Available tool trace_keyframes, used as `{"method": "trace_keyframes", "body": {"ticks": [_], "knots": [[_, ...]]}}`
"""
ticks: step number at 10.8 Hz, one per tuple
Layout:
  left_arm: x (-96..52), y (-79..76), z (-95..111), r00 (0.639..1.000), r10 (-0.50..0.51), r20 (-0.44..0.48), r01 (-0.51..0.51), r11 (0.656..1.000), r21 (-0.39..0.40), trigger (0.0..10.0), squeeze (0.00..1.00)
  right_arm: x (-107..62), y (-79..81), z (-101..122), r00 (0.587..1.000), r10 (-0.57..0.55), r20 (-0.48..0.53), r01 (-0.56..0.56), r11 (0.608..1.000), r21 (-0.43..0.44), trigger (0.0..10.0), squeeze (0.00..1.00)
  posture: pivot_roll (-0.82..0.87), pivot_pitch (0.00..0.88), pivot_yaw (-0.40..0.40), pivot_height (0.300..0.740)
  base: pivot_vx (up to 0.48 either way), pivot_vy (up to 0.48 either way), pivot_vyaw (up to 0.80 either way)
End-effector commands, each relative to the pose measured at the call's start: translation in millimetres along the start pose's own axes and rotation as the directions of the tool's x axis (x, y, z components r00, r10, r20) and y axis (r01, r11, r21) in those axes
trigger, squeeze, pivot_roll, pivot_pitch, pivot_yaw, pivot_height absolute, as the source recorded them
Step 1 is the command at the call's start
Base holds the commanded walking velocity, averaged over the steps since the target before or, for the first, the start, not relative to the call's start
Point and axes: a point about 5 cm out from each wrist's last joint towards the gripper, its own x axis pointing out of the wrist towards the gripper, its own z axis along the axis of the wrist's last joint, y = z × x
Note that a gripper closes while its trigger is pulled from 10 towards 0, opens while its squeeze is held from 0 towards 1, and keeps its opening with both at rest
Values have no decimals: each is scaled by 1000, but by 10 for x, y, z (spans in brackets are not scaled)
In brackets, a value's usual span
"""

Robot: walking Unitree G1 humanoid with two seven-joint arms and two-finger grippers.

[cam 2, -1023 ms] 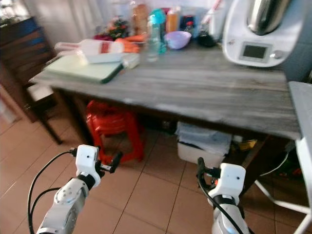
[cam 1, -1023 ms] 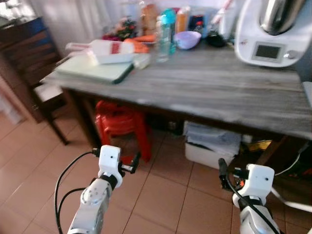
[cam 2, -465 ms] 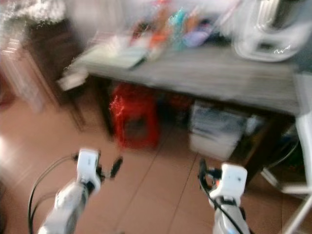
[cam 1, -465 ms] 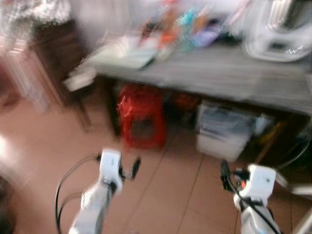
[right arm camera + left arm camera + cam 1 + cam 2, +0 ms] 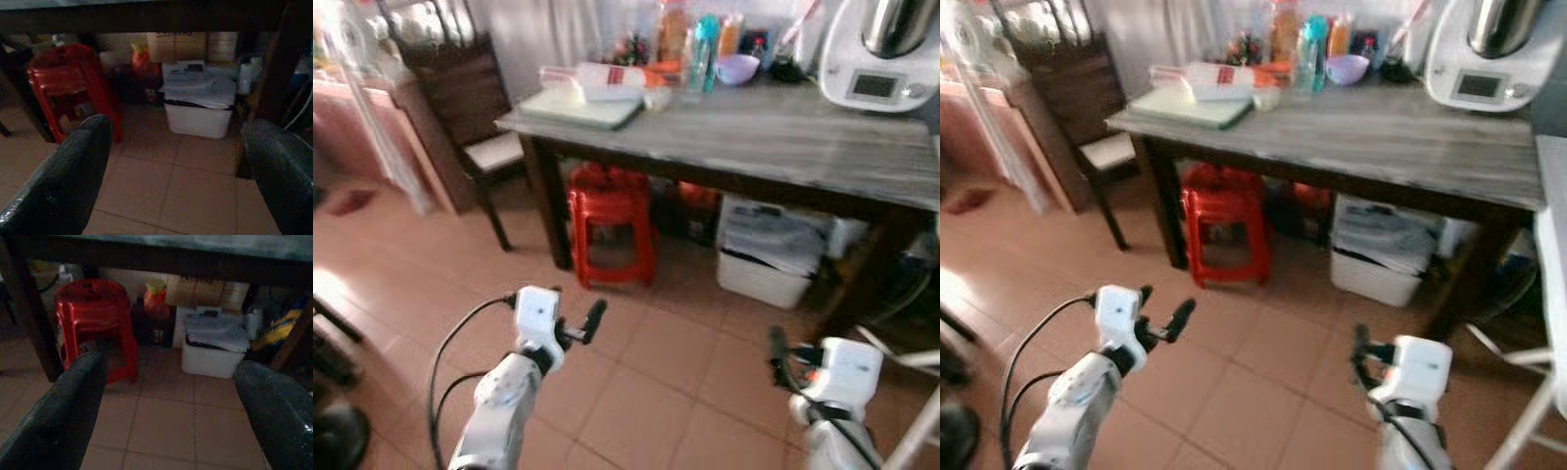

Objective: Setting the table

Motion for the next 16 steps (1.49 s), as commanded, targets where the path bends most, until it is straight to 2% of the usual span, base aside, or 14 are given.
{"method": "trace_keyframes", "body": {"ticks": [1, 3, 5, 6, 7, 8, 10, 13, 16], "knots": [[9, -15, 57, 1000, -20, 16, 20, 1000, 5, 10000, 0, 8, -17, 88, 999, -16, 35, 18, 999, -33, 10000, 0, 15, 0, 73, 740, 0, 0, 0], [10, -63, 154, 998, -38, 47, 38, 999, -3, 10000, 0, -7, -23, 197, 997, -14, 80, 18, 998, -52, 10000, 0, 16, 0, 73, 740, 0, 0, 0], [40, -117, 466, 984, -36, 174, 39, 999, -15, 10000, 0, -104, 59, 529, 967, 38, 250, -4, 991, -133, 10000, 0, 14, 0, 72, 740, 0, 0, 0], [-3, -100, 567, 971, -14, 240, 8, 1000, 26, 10000, 0, -171, 39, 631, 957, 16, 289, 21, 992, -126, 10000, 0, 7, 0, 72, 740, 0, 0, 0], [-38, -69, 587, 966, 9, 260, -21, 999, 40, 10000, 0, -208, 15, 662, 954, 14, 299, 29, 990, -139, 10000, 0, 6, 0, 71, 740, 0, 0, 0], [-91, -26, 579, 965, 31, 262, -49, 997, 65, 10000, 0, -260, -18, 659, 954, 6, 300, 43, 987, -157, 10000, 0, 3, 0, 74, 740, 0, 0, 0], [-193, 24, 460, 977, 39, 210, -57, 995, 78, 10000, 0, -356, -43, 638, 954, 4, 300, 58, 979, -196, 10000, 0, 0, 0, 71, 740, 0, 0, 0], [-158, -22, 421, 981, 18, 193, -31, 997, 64, 10000, 0, -328, -14, 612, 961, 9, 277, 40, 985, -170, 10000, 0, 2, 0, 69, 740, 0, -203, 0], [-105, -102, 492, 976, -5, 216, -10, 997, 71, 10000, 0, -303, 5, 594, 964, 24, 264, 22, 986, -167, 10000, 0, 3, 0, 61, 740, 0, -303, -610]]}}
